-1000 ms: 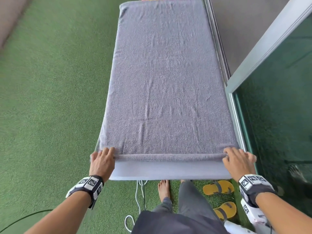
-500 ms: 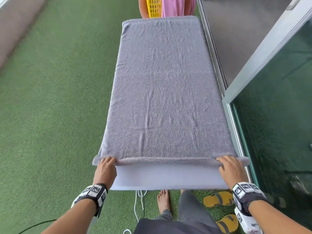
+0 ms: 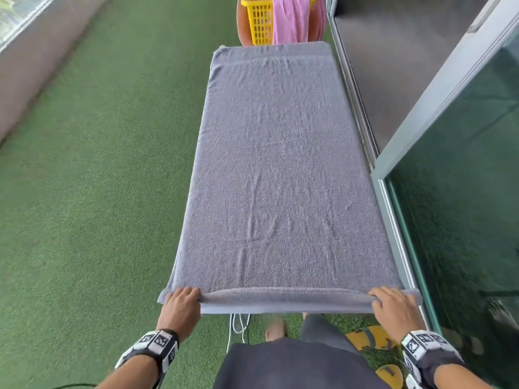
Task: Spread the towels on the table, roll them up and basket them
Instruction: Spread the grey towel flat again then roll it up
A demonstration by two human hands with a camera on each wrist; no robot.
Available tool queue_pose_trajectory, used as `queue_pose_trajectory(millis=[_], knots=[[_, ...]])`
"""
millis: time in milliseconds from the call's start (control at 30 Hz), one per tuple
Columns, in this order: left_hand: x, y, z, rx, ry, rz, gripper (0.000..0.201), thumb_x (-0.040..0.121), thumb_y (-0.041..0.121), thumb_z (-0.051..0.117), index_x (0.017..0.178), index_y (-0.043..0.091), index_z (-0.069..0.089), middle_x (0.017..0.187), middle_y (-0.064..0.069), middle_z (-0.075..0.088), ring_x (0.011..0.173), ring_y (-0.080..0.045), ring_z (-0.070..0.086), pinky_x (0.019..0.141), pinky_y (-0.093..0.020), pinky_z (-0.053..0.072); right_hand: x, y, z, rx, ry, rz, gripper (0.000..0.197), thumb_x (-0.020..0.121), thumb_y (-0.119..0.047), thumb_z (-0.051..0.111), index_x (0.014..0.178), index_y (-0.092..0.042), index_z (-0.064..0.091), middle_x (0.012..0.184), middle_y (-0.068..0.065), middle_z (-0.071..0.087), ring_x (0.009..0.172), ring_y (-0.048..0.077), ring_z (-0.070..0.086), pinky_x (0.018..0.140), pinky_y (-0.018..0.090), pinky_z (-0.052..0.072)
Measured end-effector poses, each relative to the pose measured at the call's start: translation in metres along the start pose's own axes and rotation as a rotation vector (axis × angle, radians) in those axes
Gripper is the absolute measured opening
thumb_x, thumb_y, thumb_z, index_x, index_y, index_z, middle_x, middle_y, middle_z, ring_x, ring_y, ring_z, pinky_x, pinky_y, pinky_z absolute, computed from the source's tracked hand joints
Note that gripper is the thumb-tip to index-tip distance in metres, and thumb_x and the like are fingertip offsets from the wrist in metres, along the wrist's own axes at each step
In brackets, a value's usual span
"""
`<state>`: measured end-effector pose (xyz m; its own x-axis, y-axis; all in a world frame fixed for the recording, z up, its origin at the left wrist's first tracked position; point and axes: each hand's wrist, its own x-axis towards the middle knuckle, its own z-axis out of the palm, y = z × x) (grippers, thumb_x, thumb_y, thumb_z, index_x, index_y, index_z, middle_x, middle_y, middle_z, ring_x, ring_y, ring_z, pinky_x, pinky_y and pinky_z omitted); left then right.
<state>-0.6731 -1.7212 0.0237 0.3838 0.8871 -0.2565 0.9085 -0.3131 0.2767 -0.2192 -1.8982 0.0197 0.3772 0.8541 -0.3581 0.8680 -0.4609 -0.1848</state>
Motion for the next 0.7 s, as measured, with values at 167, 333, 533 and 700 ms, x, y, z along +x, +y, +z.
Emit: queue_pose_trajectory(millis=[167, 333, 533, 700], knots=[[0.009, -0.003, -0.005, -0.003, 0.028, 0.002, 0.027, 0.077, 0.004, 0.057, 0.102, 0.017, 0.058, 0.089, 0.003, 0.063, 0.073, -0.015, 0.054, 0.069, -0.032, 0.046, 0.011, -0.007, -0.017, 0.002, 0.143, 0.012, 0.029, 0.078, -0.012, 0.067, 0.103, -0.024, 0.059, 0.095, -0.005, 0.061, 0.068, 0.008, 0.046, 0.064, 0.026, 0.04], [0.015, 0.007, -0.006, -0.038, 0.022, 0.065, 0.04, 0.065, -0.013, 0.061, 0.078, 0.021, 0.044, 0.073, 0.008, 0.046, 0.063, -0.011, 0.039, 0.057, -0.023, 0.04, 0.018, -0.024, -0.02, 0.003, 0.05, -0.032, 0.037, 0.073, -0.001, 0.066, 0.07, -0.027, 0.039, 0.076, -0.011, 0.041, 0.064, 0.007, 0.041, 0.057, 0.018, 0.027], [0.013, -0.001, 0.009, 0.023, -0.014, -0.002, 0.044, 0.062, 0.003, 0.073, 0.099, 0.017, 0.055, 0.093, 0.002, 0.055, 0.082, -0.016, 0.048, 0.076, -0.03, 0.052, 0.015, -0.014, -0.009, -0.024, 0.073, -0.013, 0.037, 0.069, -0.01, 0.071, 0.094, -0.029, 0.052, 0.1, -0.01, 0.053, 0.093, 0.014, 0.052, 0.085, 0.03, 0.048], [0.018, -0.005, 0.009, -0.005, 0.048, 0.022, 0.036, 0.066, -0.01, 0.066, 0.09, 0.016, 0.063, 0.083, 0.004, 0.062, 0.072, -0.017, 0.052, 0.064, -0.03, 0.052, 0.018, -0.003, -0.005, -0.022, 0.112, 0.004, 0.04, 0.066, -0.004, 0.076, 0.1, -0.022, 0.069, 0.111, -0.005, 0.067, 0.105, 0.02, 0.062, 0.094, 0.043, 0.05]])
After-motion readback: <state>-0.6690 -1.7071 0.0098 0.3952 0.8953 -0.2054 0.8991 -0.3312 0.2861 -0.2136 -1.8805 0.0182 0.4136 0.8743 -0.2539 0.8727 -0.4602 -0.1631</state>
